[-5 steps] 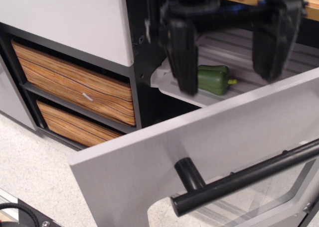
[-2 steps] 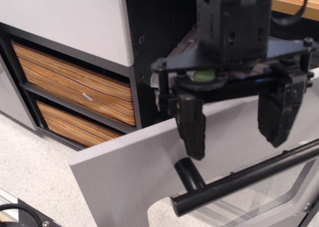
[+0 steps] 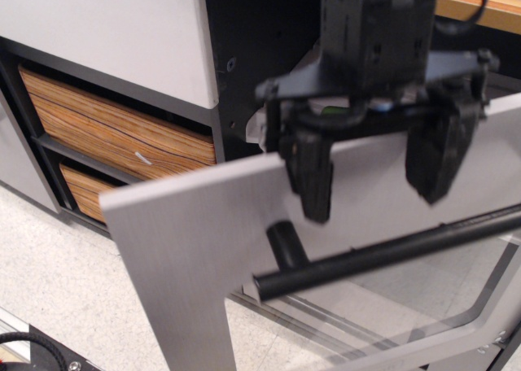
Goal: Close oven
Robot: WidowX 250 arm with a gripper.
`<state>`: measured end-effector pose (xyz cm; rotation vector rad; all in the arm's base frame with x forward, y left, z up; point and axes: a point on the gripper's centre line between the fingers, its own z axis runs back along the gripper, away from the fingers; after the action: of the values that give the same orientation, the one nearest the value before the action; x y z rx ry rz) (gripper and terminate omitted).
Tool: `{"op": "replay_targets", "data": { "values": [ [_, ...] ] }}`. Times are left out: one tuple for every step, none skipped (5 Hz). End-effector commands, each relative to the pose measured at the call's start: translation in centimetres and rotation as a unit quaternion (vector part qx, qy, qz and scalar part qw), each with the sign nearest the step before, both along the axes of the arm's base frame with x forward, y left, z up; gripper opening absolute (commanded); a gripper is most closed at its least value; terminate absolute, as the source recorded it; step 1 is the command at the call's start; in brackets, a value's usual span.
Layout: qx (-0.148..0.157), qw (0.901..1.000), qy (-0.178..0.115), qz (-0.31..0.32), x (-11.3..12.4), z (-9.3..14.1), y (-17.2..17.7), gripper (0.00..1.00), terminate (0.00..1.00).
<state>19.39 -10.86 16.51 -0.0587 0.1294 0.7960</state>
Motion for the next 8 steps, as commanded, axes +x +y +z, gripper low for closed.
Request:
{"op": "replay_targets", "data": {
  "values": [
    [-0.025, 0.9980, -0.048, -0.032, 1.8, 3.1, 1.7, 1.00, 0.00],
    [-0.019, 0.9936, -0.066, -0.089, 0.5, 0.6, 1.4, 1.00, 0.00],
    [-0.011, 0.9855, -0.074, -0.153, -1.1, -2.7, 0.4, 1.00, 0.00],
    [-0.024, 0.9744, -0.100, -0.200, -2.7, -4.6, -0.8, 1.00, 0.00],
    [0.013, 0.9714, -0.128, -0.199, -2.0, -7.3, -0.7, 1.00, 0.00],
    [0.039, 0.9739, -0.141, -0.174, 0.6, -9.4, -0.2, 1.00, 0.00],
    [0.051, 0.9745, -0.153, -0.156, 2.9, -10.5, 0.1, 1.00, 0.00],
    [0.051, 0.9755, -0.158, -0.144, 4.0, -9.7, 0.5, 1.00, 0.00]
  ]
}}
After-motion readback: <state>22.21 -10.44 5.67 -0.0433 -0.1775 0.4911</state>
